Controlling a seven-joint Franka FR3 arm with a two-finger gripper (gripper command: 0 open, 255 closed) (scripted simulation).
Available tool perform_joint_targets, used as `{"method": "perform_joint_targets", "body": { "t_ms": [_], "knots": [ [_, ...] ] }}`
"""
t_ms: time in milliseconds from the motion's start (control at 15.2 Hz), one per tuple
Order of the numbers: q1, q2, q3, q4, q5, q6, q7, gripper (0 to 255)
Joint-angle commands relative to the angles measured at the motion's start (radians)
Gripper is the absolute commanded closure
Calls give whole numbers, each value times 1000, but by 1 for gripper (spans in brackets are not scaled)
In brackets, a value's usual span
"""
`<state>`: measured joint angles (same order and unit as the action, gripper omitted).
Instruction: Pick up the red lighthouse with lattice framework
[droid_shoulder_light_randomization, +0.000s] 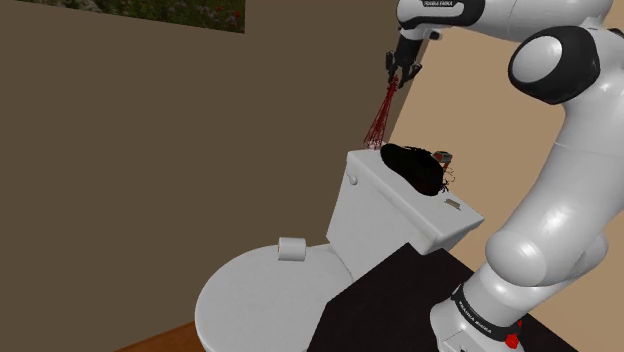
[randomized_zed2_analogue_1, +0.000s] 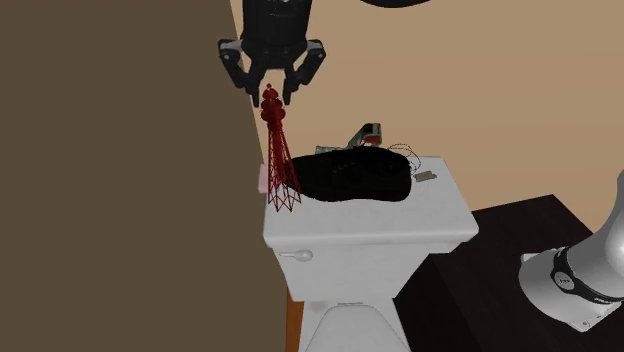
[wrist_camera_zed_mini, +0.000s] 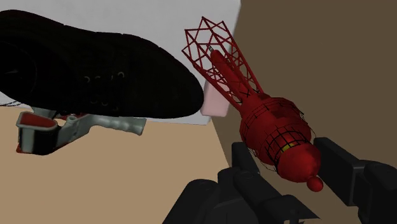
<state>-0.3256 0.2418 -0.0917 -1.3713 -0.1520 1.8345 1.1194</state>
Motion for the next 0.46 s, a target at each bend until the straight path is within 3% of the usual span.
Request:
{"method": "perform_joint_targets", "body": {
  "t_ms": [0, 396],
  "knots": [
    [-2, 7, -1, 36, 2, -29, -7, 255],
    [-3, 27, -1, 122, 6, -93, -17, 255]
  ]
}}
